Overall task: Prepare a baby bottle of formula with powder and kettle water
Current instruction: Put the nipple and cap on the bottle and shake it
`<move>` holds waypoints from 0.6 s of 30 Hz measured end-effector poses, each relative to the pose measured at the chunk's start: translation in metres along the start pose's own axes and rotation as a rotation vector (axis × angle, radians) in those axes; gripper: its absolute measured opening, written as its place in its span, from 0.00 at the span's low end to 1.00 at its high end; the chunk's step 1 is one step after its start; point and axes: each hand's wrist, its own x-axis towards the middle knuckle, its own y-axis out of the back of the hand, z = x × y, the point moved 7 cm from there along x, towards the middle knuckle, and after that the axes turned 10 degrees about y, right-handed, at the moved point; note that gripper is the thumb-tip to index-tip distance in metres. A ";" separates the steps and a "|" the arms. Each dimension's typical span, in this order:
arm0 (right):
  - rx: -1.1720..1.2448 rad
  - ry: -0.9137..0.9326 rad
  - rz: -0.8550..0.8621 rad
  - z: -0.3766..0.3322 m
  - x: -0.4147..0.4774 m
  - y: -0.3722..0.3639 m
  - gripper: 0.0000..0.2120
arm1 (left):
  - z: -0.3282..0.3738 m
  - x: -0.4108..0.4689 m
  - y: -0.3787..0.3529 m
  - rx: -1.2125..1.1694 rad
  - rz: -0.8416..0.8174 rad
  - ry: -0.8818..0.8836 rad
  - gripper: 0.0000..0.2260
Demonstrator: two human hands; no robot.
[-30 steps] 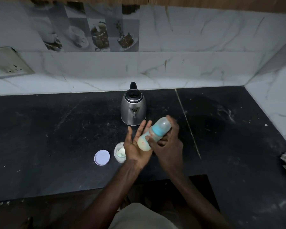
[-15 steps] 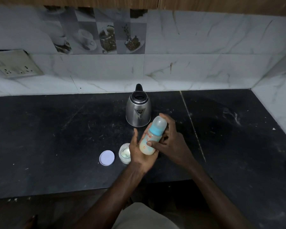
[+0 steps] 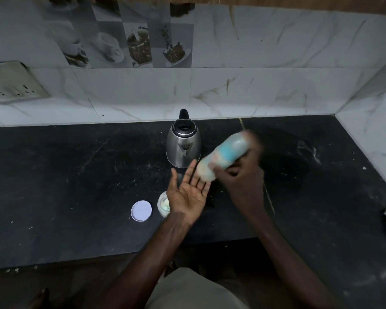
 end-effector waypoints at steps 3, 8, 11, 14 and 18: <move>-0.072 -0.023 -0.101 0.004 -0.005 -0.009 0.45 | 0.006 0.000 0.001 0.013 0.026 -0.027 0.31; 0.062 -0.087 0.056 0.003 -0.001 -0.006 0.46 | 0.012 0.003 0.011 0.028 0.080 -0.025 0.31; -0.010 -0.094 -0.017 0.007 -0.011 -0.017 0.46 | 0.013 0.001 0.014 0.037 0.126 -0.024 0.31; 0.118 -0.095 0.237 0.010 -0.003 -0.003 0.44 | 0.016 0.007 0.013 0.060 0.086 -0.032 0.31; 0.013 -0.111 -0.112 0.010 -0.015 -0.035 0.46 | 0.014 0.005 0.015 0.001 0.087 -0.023 0.31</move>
